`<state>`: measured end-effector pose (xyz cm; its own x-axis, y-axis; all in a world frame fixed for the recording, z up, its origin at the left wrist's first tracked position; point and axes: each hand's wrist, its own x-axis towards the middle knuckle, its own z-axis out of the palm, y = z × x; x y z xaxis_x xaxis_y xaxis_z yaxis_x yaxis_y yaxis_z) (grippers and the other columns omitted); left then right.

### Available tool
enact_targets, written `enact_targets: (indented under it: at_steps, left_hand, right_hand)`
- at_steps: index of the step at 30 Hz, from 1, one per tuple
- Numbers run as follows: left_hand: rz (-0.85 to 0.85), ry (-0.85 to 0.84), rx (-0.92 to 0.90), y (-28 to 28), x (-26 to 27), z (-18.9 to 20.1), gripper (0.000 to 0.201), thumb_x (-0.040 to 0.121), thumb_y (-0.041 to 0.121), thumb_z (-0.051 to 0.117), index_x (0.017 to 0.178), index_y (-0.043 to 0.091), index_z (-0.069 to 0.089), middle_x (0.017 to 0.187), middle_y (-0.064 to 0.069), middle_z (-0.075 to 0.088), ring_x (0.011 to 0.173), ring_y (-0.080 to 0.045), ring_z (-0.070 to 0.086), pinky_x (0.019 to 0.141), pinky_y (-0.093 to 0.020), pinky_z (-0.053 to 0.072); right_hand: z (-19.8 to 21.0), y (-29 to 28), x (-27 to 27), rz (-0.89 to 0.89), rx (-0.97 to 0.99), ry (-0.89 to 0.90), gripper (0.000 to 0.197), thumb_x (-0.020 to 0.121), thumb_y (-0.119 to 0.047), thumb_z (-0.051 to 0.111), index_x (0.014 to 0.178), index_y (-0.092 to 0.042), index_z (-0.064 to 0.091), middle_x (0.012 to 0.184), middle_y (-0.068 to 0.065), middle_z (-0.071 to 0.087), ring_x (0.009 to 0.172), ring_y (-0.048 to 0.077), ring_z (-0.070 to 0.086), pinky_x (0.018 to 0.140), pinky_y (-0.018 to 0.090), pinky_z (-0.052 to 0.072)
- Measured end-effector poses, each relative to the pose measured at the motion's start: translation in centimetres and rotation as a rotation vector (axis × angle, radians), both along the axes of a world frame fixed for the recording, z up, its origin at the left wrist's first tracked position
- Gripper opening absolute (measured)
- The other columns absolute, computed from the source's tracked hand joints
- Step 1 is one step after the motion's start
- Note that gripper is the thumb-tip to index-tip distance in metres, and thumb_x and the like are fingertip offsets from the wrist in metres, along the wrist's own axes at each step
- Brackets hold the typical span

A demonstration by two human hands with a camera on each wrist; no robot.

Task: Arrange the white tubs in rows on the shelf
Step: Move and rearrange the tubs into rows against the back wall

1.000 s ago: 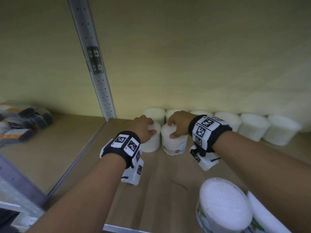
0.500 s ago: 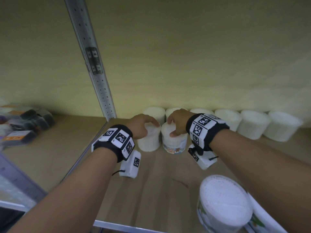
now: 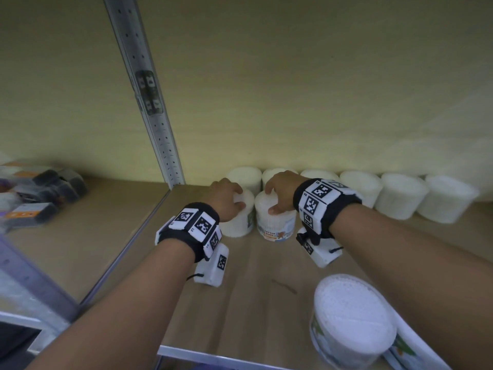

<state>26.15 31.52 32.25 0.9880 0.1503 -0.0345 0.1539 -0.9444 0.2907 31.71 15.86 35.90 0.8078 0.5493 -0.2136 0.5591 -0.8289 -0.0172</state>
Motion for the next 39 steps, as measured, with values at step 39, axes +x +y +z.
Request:
enact_targets:
  at_steps: [39]
  left_hand:
    - [-0.063,0.112,-0.043,-0.5,-0.8,3.2,0.052,0.091,0.001,0.048,0.141,0.015,0.039,0.148,-0.002,0.029,0.137,-0.022,0.035,0.086,-0.022,0.033]
  right_hand:
    - [-1.3,0.2,1.3,0.041,-0.051,-0.033,0.063,0.088,-0.044,0.059,0.136,-0.005,0.048,0.138,0.012,0.050,0.127,0.025,0.049,0.106,0.031,0.040]
